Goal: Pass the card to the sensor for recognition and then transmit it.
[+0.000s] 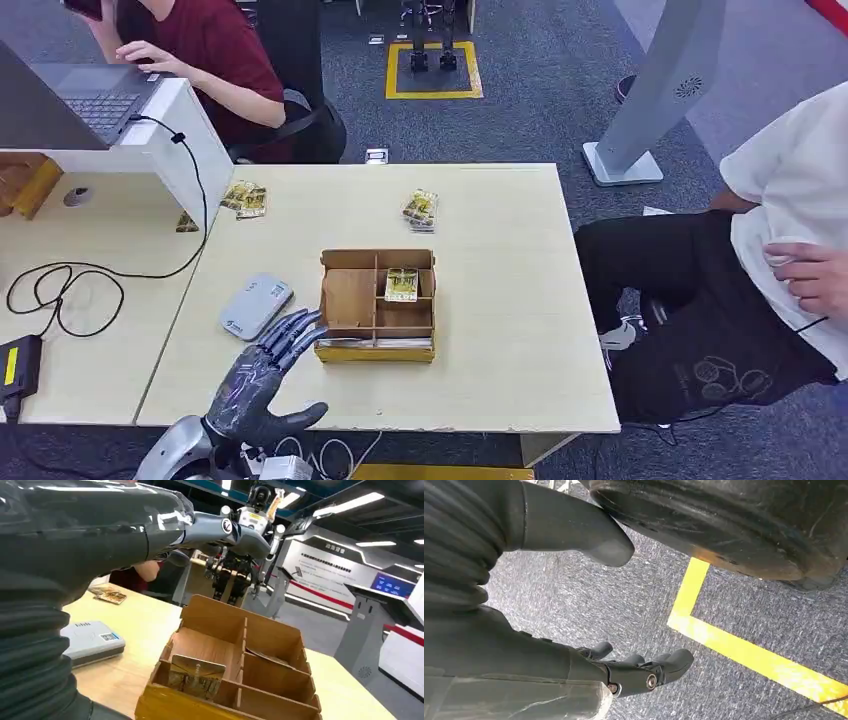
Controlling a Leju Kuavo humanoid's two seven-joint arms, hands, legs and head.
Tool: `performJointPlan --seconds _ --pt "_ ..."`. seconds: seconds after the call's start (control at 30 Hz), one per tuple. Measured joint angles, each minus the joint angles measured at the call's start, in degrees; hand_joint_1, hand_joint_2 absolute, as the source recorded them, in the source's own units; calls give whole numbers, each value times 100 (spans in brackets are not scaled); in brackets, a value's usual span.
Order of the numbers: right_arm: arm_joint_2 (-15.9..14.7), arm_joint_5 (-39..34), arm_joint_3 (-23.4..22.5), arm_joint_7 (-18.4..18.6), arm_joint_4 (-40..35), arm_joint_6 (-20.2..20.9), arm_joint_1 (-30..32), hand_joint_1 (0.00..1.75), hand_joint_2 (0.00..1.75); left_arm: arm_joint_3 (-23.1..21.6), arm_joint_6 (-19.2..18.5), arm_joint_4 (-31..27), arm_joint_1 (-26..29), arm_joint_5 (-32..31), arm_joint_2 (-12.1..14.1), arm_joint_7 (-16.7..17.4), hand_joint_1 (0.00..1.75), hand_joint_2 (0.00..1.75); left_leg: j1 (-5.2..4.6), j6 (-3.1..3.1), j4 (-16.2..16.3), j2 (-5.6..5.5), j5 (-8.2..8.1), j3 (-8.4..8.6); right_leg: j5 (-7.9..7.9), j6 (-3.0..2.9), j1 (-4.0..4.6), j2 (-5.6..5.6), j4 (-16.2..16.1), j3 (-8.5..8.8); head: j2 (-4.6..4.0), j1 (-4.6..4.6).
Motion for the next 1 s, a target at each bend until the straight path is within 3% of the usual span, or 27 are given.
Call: performJointPlan --seconds 0.1,0.27,0.43,0.63,0.8,1.0 --pt "0 -18 0 0 0 0 -1 0 175 -7 55 0 2 -136 2 57 0 175 0 0 0 0 0 0 0 0 0 0 0 0 0 0" --pt "15 -90 9 2 0 -46 -1 0 175 -160 927 88 -16 -1697 22 818 0 175 0 0 0 0 0 1 0 0 0 0 0 0 0 0" --pt "31 -140 46 20 2 -92 -6 0 175 -439 1106 494 -223 -2160 -11 1248 0 175 -1 0 0 -1 0 0 1 0 0 -1 0 0 0 0" --pt "42 -179 147 74 4 -96 -7 0 175 -516 1666 1220 -648 -3010 -274 2204 0 175 -1 0 1 -4 1 1 2 1 0 -4 0 2 0 2" --pt "44 -190 240 85 7 -94 -7 0 175 -503 1899 1938 -974 -3352 -518 2500 0 175 -1 0 1 -2 1 2 3 1 0 -2 0 2 0 0" --pt "44 -201 337 105 22 -83 -8 0 175 -450 1956 2433 -1134 -3491 -706 2608 0 175 -1 0 1 -3 1 1 3 1 0 -3 0 1 0 0"
